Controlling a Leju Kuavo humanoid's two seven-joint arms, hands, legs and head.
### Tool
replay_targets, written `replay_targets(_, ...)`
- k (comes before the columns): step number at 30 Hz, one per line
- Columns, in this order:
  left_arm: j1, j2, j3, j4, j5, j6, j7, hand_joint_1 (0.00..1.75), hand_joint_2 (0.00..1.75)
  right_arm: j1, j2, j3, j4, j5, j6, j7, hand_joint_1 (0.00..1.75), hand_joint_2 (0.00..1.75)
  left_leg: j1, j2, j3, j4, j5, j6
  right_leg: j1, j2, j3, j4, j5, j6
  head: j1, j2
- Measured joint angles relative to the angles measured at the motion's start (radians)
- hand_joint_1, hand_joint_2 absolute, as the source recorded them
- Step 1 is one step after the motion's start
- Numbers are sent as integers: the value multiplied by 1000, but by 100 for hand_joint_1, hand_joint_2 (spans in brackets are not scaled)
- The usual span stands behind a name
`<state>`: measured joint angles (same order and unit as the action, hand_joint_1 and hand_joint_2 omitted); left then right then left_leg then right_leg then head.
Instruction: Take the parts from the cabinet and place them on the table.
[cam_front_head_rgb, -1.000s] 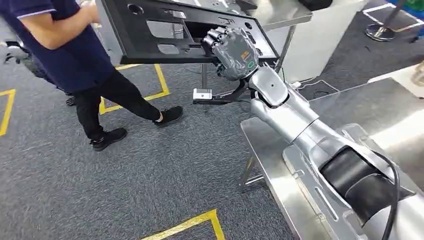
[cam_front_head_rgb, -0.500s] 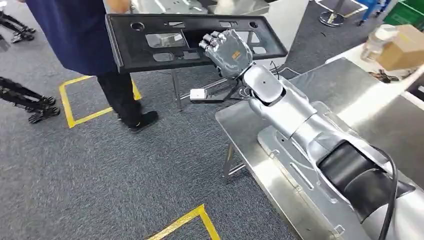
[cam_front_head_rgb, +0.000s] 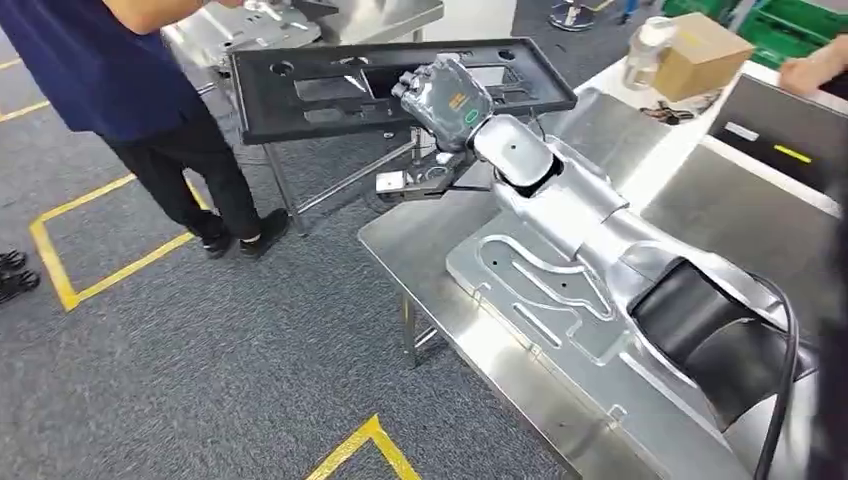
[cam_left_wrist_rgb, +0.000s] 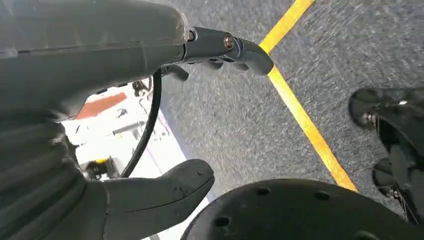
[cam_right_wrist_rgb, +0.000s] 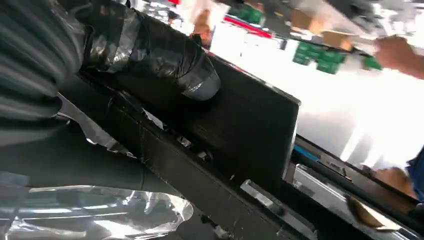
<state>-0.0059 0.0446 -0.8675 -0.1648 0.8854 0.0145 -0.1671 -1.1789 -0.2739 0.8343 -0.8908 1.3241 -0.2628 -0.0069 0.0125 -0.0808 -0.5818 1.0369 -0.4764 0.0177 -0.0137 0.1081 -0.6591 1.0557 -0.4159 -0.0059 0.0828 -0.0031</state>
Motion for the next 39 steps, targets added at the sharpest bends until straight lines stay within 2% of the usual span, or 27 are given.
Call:
replay_targets(3,-5,0,0,0,2,2,0,0,175,-7,-1,5,19,-5,4,5,175,175,-9,28,2,-2,6,6,-10,31,-4,-16,15,23,-1,0)
replay_targets(4,-6,-2,0,0,3,3,0,0,175,-9,-3,5,26,-7,11,7,175,175,1,42,6,-19,18,14,-4,39,-7,-20,20,32,0,0)
replay_targets(6,-6,-4,0,0,5,5,0,0,175,-18,-4,10,39,-9,25,13,175,175,-1,69,10,-36,30,25,2,-70,-30,30,-31,29,1,0)
replay_targets(7,-3,-5,0,0,5,5,1,0,175,-22,-2,11,42,-13,30,17,175,175,-4,83,7,-37,30,28,0,-91,-61,103,-74,32,1,0)
replay_targets(8,-1,-5,0,0,6,7,1,0,175,-22,-2,12,48,-16,34,19,175,175,-4,94,6,-35,30,28,-1,-99,-91,176,-108,34,0,0)
replay_targets(9,-1,-5,0,0,6,7,2,0,175,-22,-3,15,56,-18,41,20,175,175,-4,106,4,-34,30,28,-3,-102,-118,242,-133,36,1,0)
replay_targets(10,-1,-5,0,1,7,7,3,0,175,-22,-4,19,65,-24,45,20,175,175,-4,119,3,-33,29,28,-5,-103,-128,270,-133,39,0,0)
replay_targets(11,-1,-6,0,1,9,7,3,0,175,-22,-7,19,72,-30,50,20,175,175,-4,130,3,-31,27,27,-7,-105,-113,246,-111,41,1,0)
replay_targets(13,-1,-10,0,1,9,7,4,0,175,-28,-10,19,78,-42,63,21,175,175,-3,151,4,-23,20,23,-8,-123,-35,114,-43,42,1,0)
replay_targets(14,-1,-11,0,1,11,7,4,0,175,-35,-11,19,82,-50,71,20,175,175,-4,163,5,-15,12,17,-7,-162,19,14,-9,40,1,0)
replay_targets(15,0,-11,0,1,15,7,5,0,175,-43,-13,19,87,-54,76,19,175,175,-14,174,1,-9,7,10,14,-201,25,-6,-28,30,1,0)
replay_targets(16,1,-11,0,1,18,6,5,0,175,-45,-13,19,90,-59,80,18,175,175,-15,179,2,-6,5,7,8,-181,22,-9,-22,20,0,0)
replay_targets(20,0,-11,1,1,18,6,5,0,175,-45,-13,19,92,-60,82,18,175,175,-15,181,2,-8,5,5,8,-175,21,-7,-22,18,0,0)
replay_targets(23,-3,-11,2,1,20,4,3,0,175,-46,-24,19,106,-66,86,17,175,175,-17,207,9,-10,4,-1,10,-151,15,-7,-20,10,0,0)
replay_targets(24,-2,-11,2,1,22,4,2,0,175,-51,-27,19,110,-69,98,17,175,175,-3,119,-6,33,-38,-16,-1,-126,20,-17,-12,-6,0,0)
replay_targets(25,0,-11,2,1,23,4,2,0,175,-54,-28,20,114,-73,102,18,175,175,-2,99,-37,100,-77,-18,-2,-115,19,-17,-11,-10,0,0)
replay_targets(26,1,-11,2,1,23,4,2,0,175,-54,-28,21,116,-77,104,18,175,175,-1,92,-74,179,-114,-21,-1,-103,18,-17,-11,-12,0,0)
replay_targets(27,2,-11,2,1,23,5,2,0,175,-53,-27,22,118,-80,107,18,175,175,-1,90,-111,256,-140,-23,0,-88,17,-16,-10,-14,0,0)
replay_targets(28,2,-11,2,1,23,5,2,0,175,-52,-27,23,121,-81,108,18,175,175,-1,90,-136,301,-145,-23,2,-73,16,-15,-10,-15,0,0)
replay_targets(29,2,-11,2,1,23,5,2,0,175,-52,-27,24,124,-82,109,18,175,175,-1,89,-137,294,-124,-20,2,-58,16,-14,-10,-14,0,0)
replay_targets(31,2,-11,2,1,25,5,2,0,175,-53,-27,25,126,-83,109,18,175,175,-1,79,-80,161,-34,-10,2,-29,16,-11,-10,-14,0,0)
replay_targets(32,2,-11,2,2,26,4,1,0,175,-54,-27,25,127,-84,110,18,175,175,-1,51,-42,75,10,-3,2,-17,16,-10,-9,-14,0,0)
replay_targets(33,3,-8,2,4,26,4,0,0,175,-56,-27,25,128,-84,113,20,175,175,2,-11,-20,21,13,7,0,-7,13,-8,-8,-10,1,0)
replay_targets(35,2,-8,2,5,27,4,-1,0,175,-59,-25,26,132,-86,122,21,175,175,-3,2,-9,2,12,4,-8,19,3,-9,-1,6,0,0)
replay_targets(37,-4,-8,3,6,29,4,-1,0,175,-59,-26,27,140,-89,131,21,175,175,-7,24,-5,-8,18,10,-14,47,0,-22,11,24,0,0)
replay_targets(38,-4,-13,3,6,29,4,-1,0,175,-59,-29,27,143,-92,133,22,175,175,8,43,2,-32,30,16,-11,40,-5,-17,7,26,-1,0)
replay_targets(39,-5,-13,3,6,29,4,-1,0,175,-64,-29,27,145,-96,135,21,175,175,5,56,6,-40,35,20,0,-23,-12,-2,-10,30,4,0)
